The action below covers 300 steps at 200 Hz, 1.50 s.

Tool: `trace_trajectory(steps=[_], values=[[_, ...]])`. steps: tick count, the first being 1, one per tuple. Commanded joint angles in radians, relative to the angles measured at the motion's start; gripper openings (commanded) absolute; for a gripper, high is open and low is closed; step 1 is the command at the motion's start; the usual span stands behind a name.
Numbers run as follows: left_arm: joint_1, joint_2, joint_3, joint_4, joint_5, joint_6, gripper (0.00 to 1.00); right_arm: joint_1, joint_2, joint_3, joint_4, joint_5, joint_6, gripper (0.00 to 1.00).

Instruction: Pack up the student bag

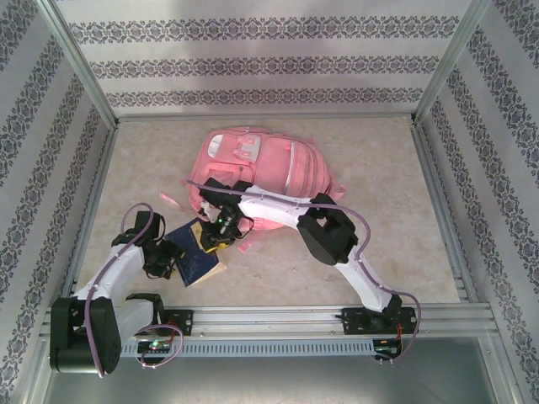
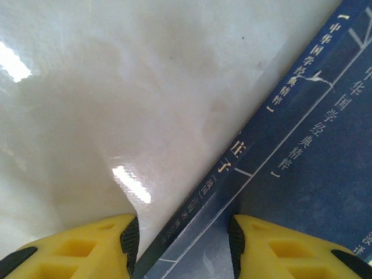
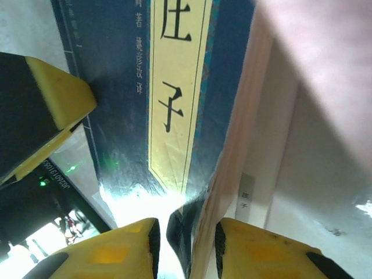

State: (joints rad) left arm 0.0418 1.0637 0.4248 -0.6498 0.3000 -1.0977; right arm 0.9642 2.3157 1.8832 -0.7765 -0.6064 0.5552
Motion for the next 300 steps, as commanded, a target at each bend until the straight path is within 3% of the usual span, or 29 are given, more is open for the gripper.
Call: trace_trajectory(steps=[1,33,51,70,140,172,217,267,300], values=[[-0.019,0.029,-0.07,0.209,0.222,-0.016,0.46,0.014,0.019,0.067,0.011,-0.095,0.009,0.29],[-0.018,-0.02,0.014,0.059,0.174,0.029,0.55,0.004,-0.004,0.052,-0.025,-0.015,-0.004,0.12],[-0.019,-0.023,0.099,-0.068,0.112,0.079,0.71,-0.007,-0.041,0.004,-0.02,0.002,-0.011,0.06],[-0.018,-0.029,0.163,-0.145,0.075,0.105,0.76,-0.012,-0.072,-0.045,-0.024,0.008,-0.026,0.0],[-0.019,-0.03,0.211,-0.189,0.077,0.159,0.88,-0.014,-0.271,-0.274,-0.028,0.193,-0.103,0.0],[-0.02,-0.033,0.181,-0.12,0.202,0.207,0.9,-0.056,-0.421,-0.458,0.056,0.096,-0.066,0.0],[-0.074,-0.028,0.05,0.146,0.446,0.192,0.91,-0.188,-0.532,-0.69,0.259,-0.153,0.167,0.0],[-0.207,0.006,-0.036,0.41,0.515,0.094,0.91,-0.284,-0.566,-0.802,0.485,-0.311,0.424,0.0],[-0.257,0.023,-0.064,0.509,0.483,0.058,0.85,-0.303,-0.565,-0.817,0.571,-0.356,0.509,0.0]])
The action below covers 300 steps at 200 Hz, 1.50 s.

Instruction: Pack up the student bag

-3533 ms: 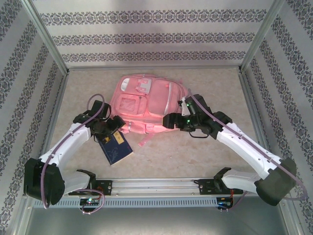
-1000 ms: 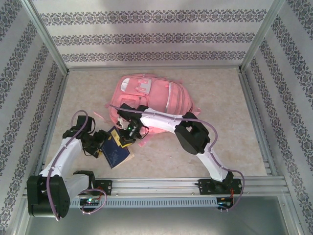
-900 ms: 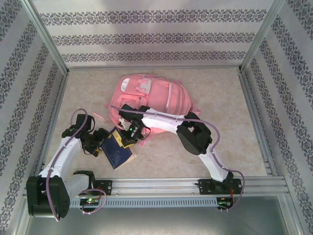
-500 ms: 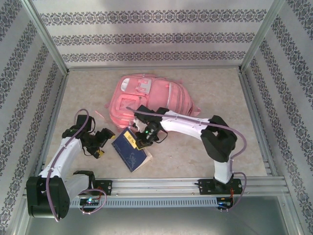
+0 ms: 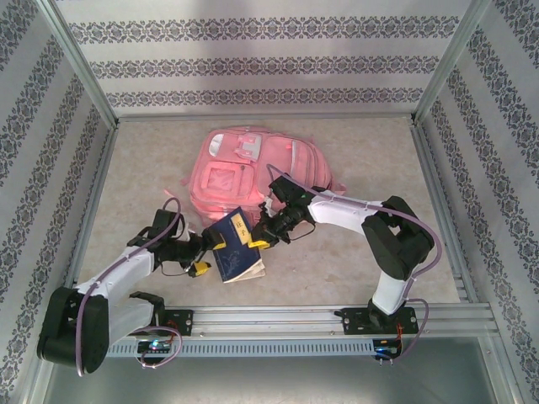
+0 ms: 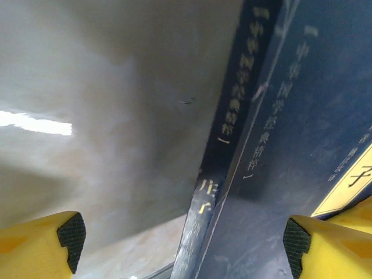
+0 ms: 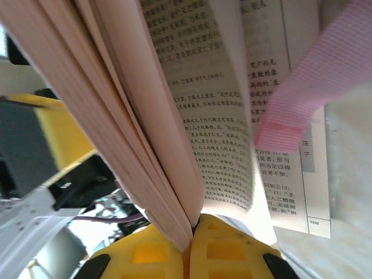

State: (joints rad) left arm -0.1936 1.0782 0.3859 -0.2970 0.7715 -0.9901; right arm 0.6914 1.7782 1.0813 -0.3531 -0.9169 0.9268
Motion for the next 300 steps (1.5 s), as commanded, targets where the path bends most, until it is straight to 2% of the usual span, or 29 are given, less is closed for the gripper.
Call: trace_trajectory(steps=[1,24,46,89,105,118,129,153,186,206,226,261,283,300], values=[[-0.022,0.008,-0.027,0.16,0.011,-0.051,0.85,-0.031,-0.028,-0.016,0.15,-0.047,0.141,0.0],[-0.022,0.015,-0.045,0.265,0.012,-0.094,0.72,-0.034,-0.026,-0.022,0.175,-0.057,0.162,0.0],[-0.023,0.013,-0.038,0.326,0.012,-0.128,0.51,-0.035,-0.023,-0.025,0.186,-0.059,0.175,0.0],[-0.023,-0.09,-0.012,0.272,-0.022,-0.153,0.18,-0.038,-0.022,-0.011,0.135,-0.05,0.143,0.0],[-0.023,-0.147,-0.007,0.214,-0.046,-0.154,0.07,-0.04,-0.026,0.003,0.089,-0.041,0.113,0.09],[-0.023,-0.198,-0.003,0.155,-0.067,-0.159,0.01,-0.044,-0.035,0.025,0.016,-0.012,0.065,0.34],[-0.022,-0.251,0.003,0.097,-0.085,-0.16,0.0,-0.046,-0.048,0.051,-0.07,0.026,0.007,0.5],[-0.022,-0.373,0.023,-0.026,-0.127,-0.179,0.0,-0.049,-0.089,0.121,-0.287,0.17,-0.14,0.67],[-0.022,-0.515,0.084,-0.151,-0.182,-0.202,0.0,-0.044,-0.169,0.16,-0.38,0.274,-0.205,0.78],[-0.023,-0.553,0.153,-0.166,-0.205,-0.184,0.0,-0.037,-0.221,0.19,-0.401,0.332,-0.226,0.82],[-0.023,-0.527,0.244,-0.16,-0.214,-0.139,0.0,-0.036,-0.264,0.225,-0.411,0.367,-0.229,0.83],[-0.022,-0.427,0.38,-0.025,-0.221,-0.145,0.0,-0.043,-0.353,0.265,-0.371,0.408,-0.166,0.83],[-0.022,-0.336,0.476,0.042,-0.273,-0.183,0.0,-0.062,-0.443,0.222,-0.212,0.403,-0.026,0.83],[-0.023,-0.271,0.545,0.1,-0.327,-0.224,0.0,-0.065,-0.507,0.171,-0.031,0.395,0.118,0.89]])
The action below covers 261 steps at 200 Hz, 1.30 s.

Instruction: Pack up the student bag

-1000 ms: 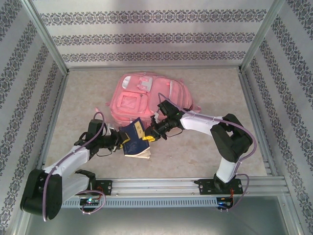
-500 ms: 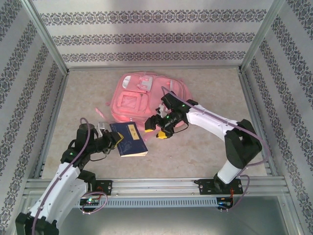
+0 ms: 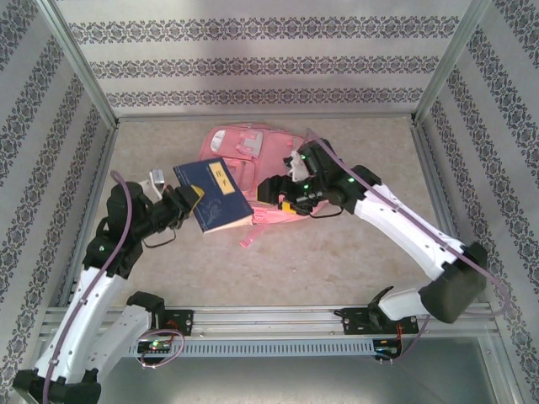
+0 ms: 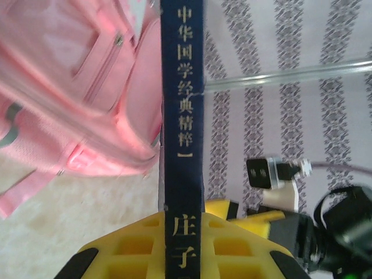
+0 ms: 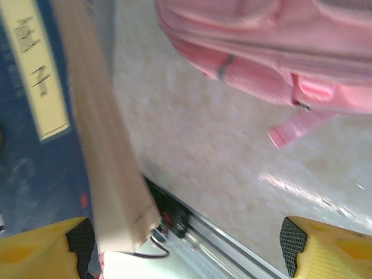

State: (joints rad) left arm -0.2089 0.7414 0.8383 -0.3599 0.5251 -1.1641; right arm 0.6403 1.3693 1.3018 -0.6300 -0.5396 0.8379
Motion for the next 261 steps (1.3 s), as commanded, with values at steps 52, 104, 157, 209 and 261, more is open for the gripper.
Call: trace_trajectory(steps=[52,104,157,209,261], values=[[-0.066,0.161,0.19,0.333,-0.418,-0.214,0.0,0.03,-0.128,-0.078,0.584,0.118,0.451,0.98],[-0.135,0.286,0.288,0.44,-0.471,-0.327,0.0,0.133,-0.014,-0.006,0.751,0.313,0.594,0.98],[-0.201,0.309,0.338,0.414,-0.513,-0.344,0.0,0.165,0.073,0.07,0.826,0.41,0.58,0.98],[-0.249,0.297,0.3,0.402,-0.558,-0.343,0.0,0.182,0.091,0.097,0.825,0.528,0.551,0.66],[-0.293,0.315,0.295,0.411,-0.588,-0.328,0.0,0.18,0.101,0.107,0.801,0.561,0.553,0.28]])
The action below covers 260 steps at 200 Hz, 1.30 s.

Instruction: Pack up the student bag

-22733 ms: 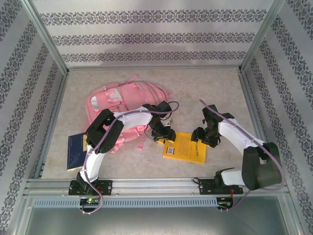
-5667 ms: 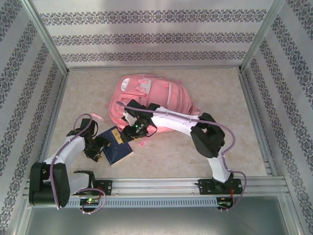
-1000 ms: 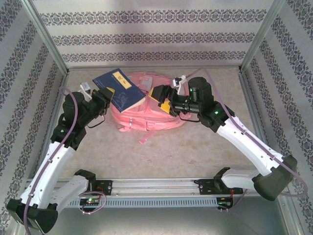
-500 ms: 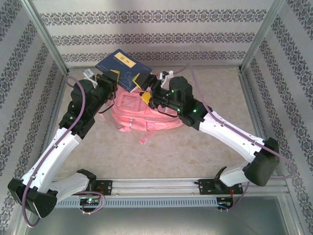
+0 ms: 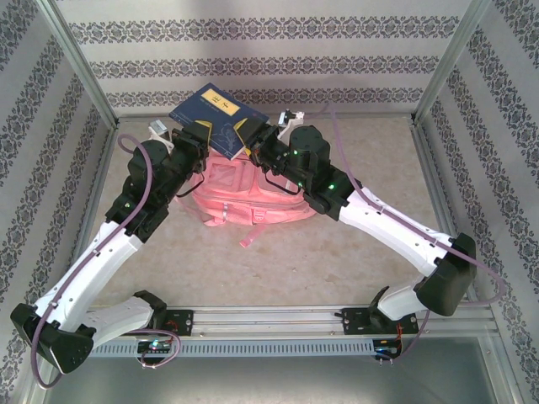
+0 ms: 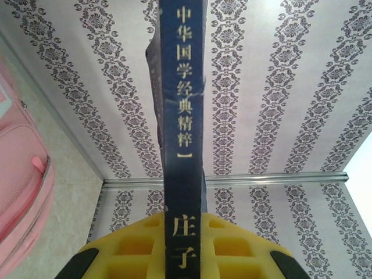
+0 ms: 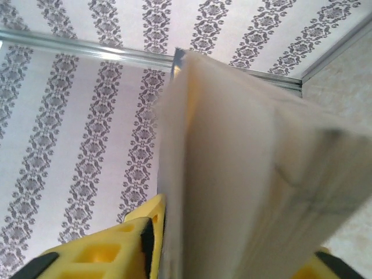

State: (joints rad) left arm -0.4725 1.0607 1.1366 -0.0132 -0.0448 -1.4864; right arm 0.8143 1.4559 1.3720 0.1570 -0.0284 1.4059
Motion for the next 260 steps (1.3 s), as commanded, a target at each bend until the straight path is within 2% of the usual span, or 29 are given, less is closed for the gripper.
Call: trace_trajectory(steps=[1,31,44,53,71,85,102,119,141,166,219,234,260], values=[[-0.032,-0.005,-0.004,0.064,-0.02,-0.006,0.0,0.006,0.015,0.037,0.013,0.05,-0.015,0.27],[-0.048,-0.003,-0.011,0.057,-0.026,0.003,0.0,0.0,0.004,0.048,-0.03,0.072,-0.046,0.09],[-0.051,-0.007,-0.012,0.038,-0.026,0.002,0.06,-0.007,-0.007,0.039,-0.042,0.084,-0.05,0.01],[-0.052,-0.007,-0.012,0.026,-0.021,0.003,0.14,-0.014,-0.014,0.031,-0.045,0.084,-0.051,0.0],[-0.052,-0.005,-0.012,0.006,0.002,0.03,0.41,-0.034,-0.031,0.024,-0.068,0.075,-0.062,0.0],[-0.052,-0.008,-0.003,-0.021,0.019,0.077,0.56,-0.057,-0.053,0.016,-0.103,0.054,-0.088,0.0],[-0.049,-0.011,0.031,-0.113,0.036,0.162,0.7,-0.097,-0.093,0.015,-0.192,0.013,-0.145,0.0],[-0.046,0.006,0.085,-0.228,0.065,0.28,0.77,-0.14,-0.146,0.013,-0.324,-0.013,-0.219,0.0],[-0.047,0.097,0.203,-0.423,0.119,0.42,0.78,-0.203,-0.238,-0.01,-0.494,-0.018,-0.335,0.0],[-0.047,0.264,0.352,-0.622,0.197,0.538,0.75,-0.299,-0.348,-0.049,-0.709,-0.046,-0.466,0.0],[-0.055,0.608,0.556,-0.696,0.353,0.747,0.62,-0.536,-0.59,-0.132,-1.132,-0.033,-0.688,0.0],[-0.062,0.721,0.658,-0.753,0.386,0.834,0.59,-0.597,-0.623,-0.138,-1.205,-0.047,-0.73,0.0],[-0.074,0.913,0.832,-0.821,0.458,0.943,0.47,-0.659,-0.649,-0.145,-1.277,-0.068,-0.776,0.0]])
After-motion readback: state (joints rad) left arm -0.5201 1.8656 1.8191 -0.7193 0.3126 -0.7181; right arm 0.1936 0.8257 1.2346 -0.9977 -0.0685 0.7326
